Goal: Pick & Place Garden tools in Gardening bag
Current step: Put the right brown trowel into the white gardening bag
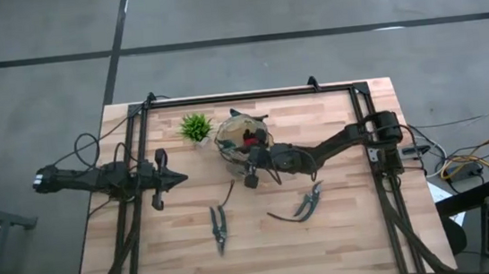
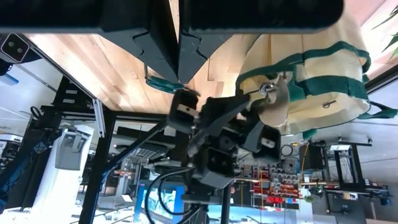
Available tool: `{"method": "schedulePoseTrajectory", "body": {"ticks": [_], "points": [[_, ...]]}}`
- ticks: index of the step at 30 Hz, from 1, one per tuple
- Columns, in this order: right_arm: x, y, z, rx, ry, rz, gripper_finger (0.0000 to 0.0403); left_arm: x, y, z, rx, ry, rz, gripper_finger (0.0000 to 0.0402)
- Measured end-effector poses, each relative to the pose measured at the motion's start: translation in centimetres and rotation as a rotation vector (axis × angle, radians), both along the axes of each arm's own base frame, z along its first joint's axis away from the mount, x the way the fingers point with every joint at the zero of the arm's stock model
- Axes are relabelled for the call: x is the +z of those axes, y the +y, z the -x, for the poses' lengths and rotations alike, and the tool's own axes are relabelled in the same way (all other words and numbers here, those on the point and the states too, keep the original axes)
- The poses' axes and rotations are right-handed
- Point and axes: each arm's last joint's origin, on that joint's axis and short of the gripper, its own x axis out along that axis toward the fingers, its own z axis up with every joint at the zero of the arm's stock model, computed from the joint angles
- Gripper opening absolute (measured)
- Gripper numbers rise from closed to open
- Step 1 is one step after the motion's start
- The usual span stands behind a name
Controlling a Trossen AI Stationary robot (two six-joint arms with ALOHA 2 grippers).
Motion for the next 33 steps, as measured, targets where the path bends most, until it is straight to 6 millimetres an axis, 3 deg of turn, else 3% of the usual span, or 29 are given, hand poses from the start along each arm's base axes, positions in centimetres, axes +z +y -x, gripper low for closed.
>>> {"method": "schedulePoseTrajectory", "body": {"ticks": [9,15,27,33], "points": [[3.3,0.8,1.0,0.026,0.002,0.008,0.0169,0.0,0.0,0.0,0.000,0.000,0.000,0.0010],[4.1,1.2,1.2,0.048,0.011,-0.019,0.0175,0.0,0.0,0.0,0.000,0.000,0.000,0.0010],[6.0,1.5,-2.9,0.062,0.108,-0.004,0.0178,0.0,0.0,0.0,0.001,0.005,-0.001,0.0010],[6.0,1.5,-4.3,0.059,0.153,-0.009,0.0180,-0.1,0.0,-0.1,0.000,0.009,-0.002,0.0010]]}}
